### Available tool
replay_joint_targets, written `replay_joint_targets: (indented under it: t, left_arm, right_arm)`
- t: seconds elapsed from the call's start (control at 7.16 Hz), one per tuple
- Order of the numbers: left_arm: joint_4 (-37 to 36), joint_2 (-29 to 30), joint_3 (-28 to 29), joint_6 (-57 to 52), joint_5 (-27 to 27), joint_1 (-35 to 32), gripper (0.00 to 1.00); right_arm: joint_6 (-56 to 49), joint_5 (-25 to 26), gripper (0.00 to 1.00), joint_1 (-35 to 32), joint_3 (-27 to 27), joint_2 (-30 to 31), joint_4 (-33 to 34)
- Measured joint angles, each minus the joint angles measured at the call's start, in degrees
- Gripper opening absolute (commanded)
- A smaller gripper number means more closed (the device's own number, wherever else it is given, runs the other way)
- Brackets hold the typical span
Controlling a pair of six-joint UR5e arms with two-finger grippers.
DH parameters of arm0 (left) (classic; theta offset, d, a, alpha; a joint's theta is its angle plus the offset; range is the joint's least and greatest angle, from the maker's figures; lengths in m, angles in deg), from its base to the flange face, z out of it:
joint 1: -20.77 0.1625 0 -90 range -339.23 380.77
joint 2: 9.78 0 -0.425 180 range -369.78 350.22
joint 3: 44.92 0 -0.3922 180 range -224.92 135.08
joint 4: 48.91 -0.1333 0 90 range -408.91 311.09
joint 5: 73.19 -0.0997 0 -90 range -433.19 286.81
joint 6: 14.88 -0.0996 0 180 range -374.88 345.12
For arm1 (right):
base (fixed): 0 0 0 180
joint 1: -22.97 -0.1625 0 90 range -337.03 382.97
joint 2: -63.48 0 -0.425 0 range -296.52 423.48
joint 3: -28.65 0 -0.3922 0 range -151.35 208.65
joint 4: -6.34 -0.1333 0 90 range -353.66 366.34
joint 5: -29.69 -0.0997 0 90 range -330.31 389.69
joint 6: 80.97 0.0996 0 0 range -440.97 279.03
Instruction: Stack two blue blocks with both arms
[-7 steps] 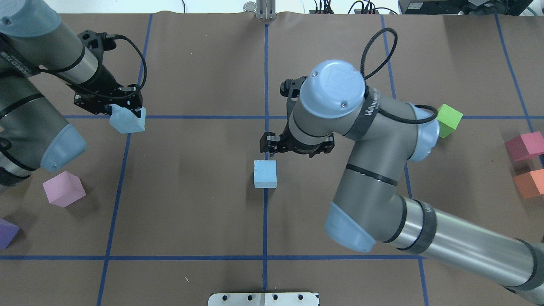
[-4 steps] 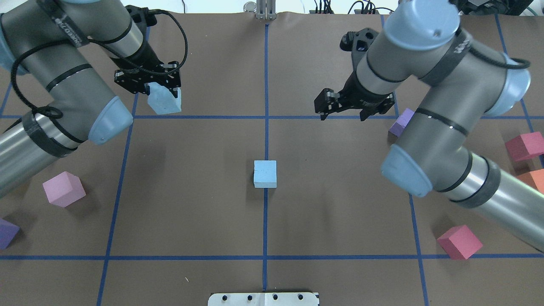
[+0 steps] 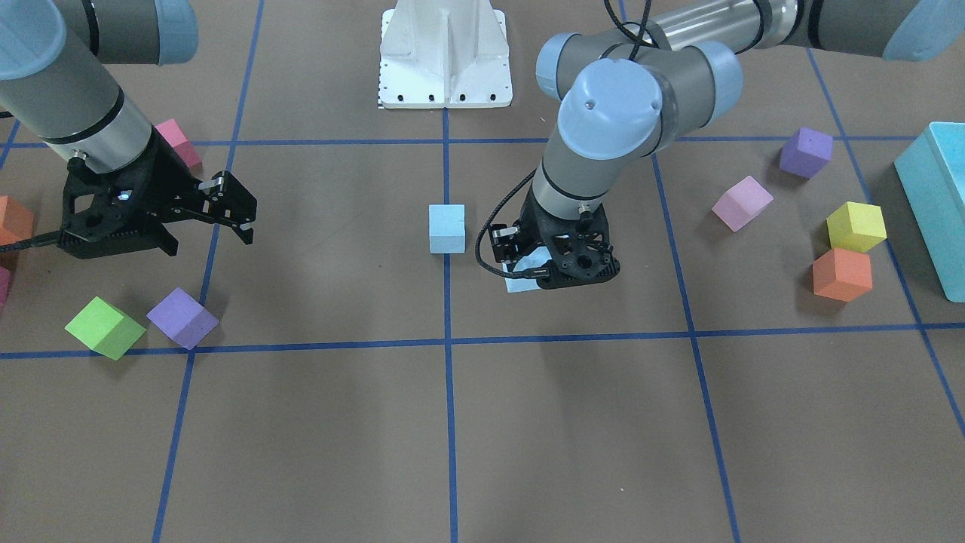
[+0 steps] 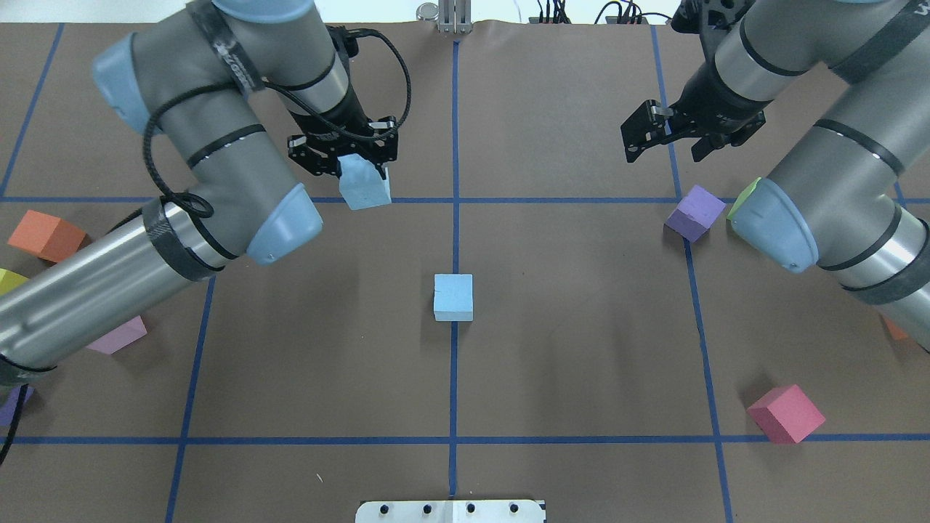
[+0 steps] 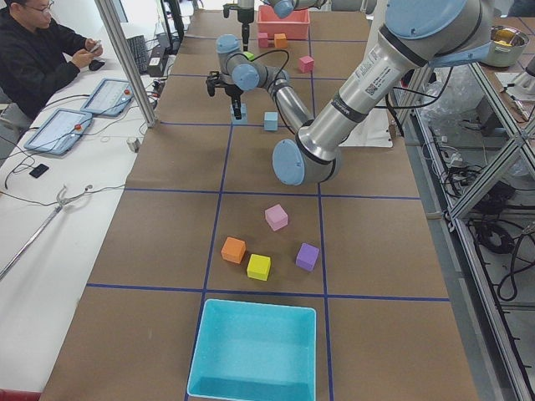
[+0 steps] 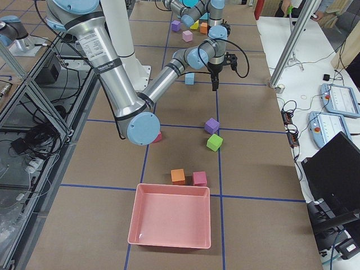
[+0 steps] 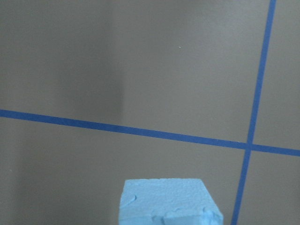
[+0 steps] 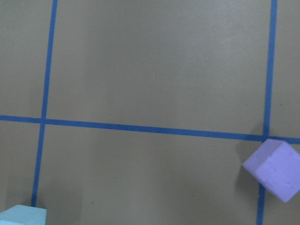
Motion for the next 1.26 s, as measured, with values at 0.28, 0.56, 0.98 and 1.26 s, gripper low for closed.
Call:
replay_joint_targets:
  t: [0.28,0.56,0.98,1.26]
  left_arm:
    - [-0.2,2.5,1.2,1.9,-3.4,4.3,0.44]
    - [-0.2,3.9,2.2,2.5,-5.6,7.1,0.44]
    - [-0.2,4.8,2.7,2.0,-6.1,8.8,0.44]
    - [-0.2,4.3,2.7,1.8,-6.0,9.4,0.44]
  right_arm:
    - [-1.0,-0.1,1.0,-0.5,-0.3,1.0,0.0]
    - [-1.2,-0.1,1.0,-0.5,-0.4,1.4,0.0]
    - [-1.3,-0.1,1.0,-0.5,-0.4,1.7,-0.1]
    - [-1.3,-0.1,1.0,-0.4,-0.3,1.8,-0.1]
